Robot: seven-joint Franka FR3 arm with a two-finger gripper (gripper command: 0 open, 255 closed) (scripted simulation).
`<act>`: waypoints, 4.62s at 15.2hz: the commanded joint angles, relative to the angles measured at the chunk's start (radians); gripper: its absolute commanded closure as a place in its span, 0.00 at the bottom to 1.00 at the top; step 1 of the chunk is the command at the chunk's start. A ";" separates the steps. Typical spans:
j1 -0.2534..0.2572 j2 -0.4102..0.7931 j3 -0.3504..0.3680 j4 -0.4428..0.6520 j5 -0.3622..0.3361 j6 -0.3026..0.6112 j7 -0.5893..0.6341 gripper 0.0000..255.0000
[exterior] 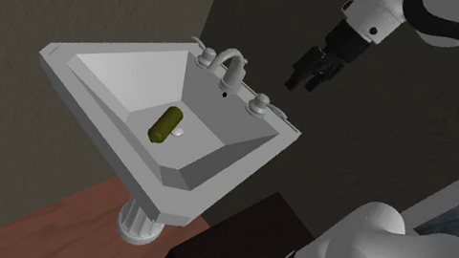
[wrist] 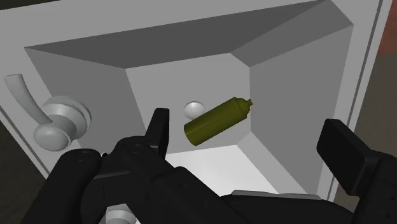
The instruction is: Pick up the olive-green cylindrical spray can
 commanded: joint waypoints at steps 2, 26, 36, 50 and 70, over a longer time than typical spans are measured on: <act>-0.004 0.012 0.008 -0.021 0.010 0.034 0.023 0.00; -0.064 0.703 0.179 -0.095 0.169 0.851 0.513 0.00; -0.048 1.100 0.167 0.112 0.170 1.069 0.703 0.00; -0.036 1.359 0.156 0.255 0.194 1.197 0.749 0.00; -0.029 1.247 0.143 0.240 0.182 1.100 0.778 1.00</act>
